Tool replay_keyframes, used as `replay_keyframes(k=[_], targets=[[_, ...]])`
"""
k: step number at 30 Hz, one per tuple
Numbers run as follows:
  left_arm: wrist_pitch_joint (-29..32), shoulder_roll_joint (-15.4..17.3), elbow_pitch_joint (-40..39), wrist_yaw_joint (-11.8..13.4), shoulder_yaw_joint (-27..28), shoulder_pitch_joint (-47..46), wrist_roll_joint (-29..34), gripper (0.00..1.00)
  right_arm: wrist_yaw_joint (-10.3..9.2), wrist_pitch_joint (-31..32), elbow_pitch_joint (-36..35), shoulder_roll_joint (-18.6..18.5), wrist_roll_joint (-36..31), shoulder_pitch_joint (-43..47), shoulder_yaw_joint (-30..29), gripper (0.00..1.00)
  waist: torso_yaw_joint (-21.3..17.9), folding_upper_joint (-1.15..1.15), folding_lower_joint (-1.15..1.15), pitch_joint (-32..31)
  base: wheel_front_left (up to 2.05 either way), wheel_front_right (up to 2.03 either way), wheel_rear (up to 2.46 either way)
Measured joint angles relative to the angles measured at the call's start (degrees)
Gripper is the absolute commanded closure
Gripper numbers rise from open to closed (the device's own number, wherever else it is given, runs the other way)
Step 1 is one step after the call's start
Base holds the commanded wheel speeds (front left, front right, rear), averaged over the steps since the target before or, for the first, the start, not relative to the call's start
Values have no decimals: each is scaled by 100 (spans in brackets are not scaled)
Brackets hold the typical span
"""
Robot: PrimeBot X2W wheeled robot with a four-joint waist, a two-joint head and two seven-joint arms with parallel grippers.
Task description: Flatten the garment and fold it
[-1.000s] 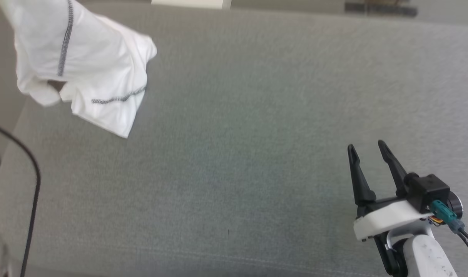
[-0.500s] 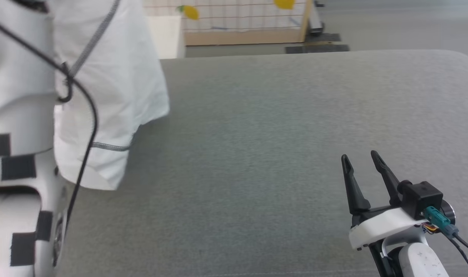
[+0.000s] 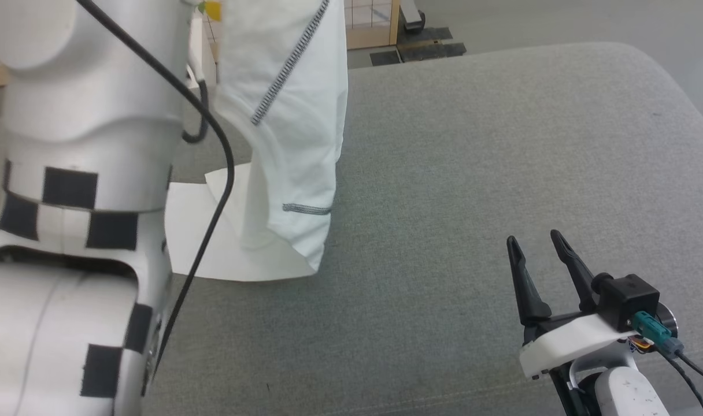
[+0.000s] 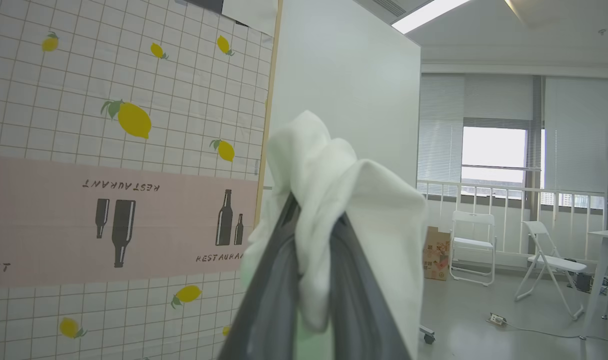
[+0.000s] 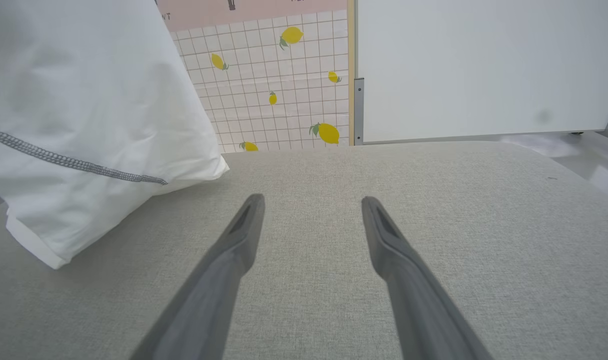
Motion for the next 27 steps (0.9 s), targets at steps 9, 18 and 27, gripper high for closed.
replay_keyframes(k=[9,18,27], targets=[[74,-157,820,-38,-678,1553,-514,100,0,-47,55,2,31,-131,49,0,20,0,0,349,0,0,0],[1024,-171,1679,-76,-2446,3133,-975,100,0,-55,148,1,79,-318,259,0,-95,0,0,512,0,0,0],[1012,-175,1558,29,-3107,3589,-1403,0,0,-80,255,1,81,-315,270,0,-193,0,0,411,0,0,0]])
